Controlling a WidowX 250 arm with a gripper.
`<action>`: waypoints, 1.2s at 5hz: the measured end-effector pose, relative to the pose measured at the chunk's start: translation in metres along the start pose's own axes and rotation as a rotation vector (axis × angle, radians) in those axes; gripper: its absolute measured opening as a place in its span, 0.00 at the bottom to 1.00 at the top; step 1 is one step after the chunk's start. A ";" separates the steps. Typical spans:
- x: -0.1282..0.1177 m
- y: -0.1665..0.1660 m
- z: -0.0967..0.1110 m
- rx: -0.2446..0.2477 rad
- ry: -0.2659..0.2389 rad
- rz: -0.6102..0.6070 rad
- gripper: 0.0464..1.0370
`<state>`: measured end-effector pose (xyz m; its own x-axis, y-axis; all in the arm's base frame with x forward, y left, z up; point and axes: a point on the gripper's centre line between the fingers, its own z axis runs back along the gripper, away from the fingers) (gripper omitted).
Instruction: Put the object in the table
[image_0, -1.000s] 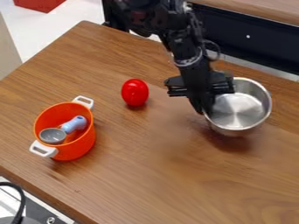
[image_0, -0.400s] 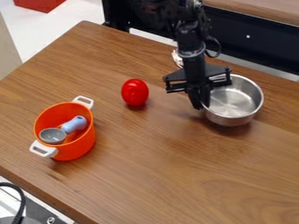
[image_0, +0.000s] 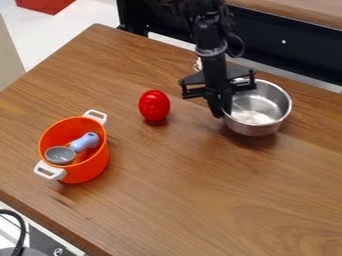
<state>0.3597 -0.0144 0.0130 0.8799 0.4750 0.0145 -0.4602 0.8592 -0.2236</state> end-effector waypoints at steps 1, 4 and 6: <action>0.004 0.004 0.001 -0.008 0.048 -0.014 0.02; 0.009 0.015 -0.008 0.036 0.047 -0.065 0.02; 0.006 0.016 -0.006 0.039 0.077 -0.079 0.03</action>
<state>0.3581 0.0010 0.0033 0.9195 0.3906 -0.0447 -0.3918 0.9010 -0.1862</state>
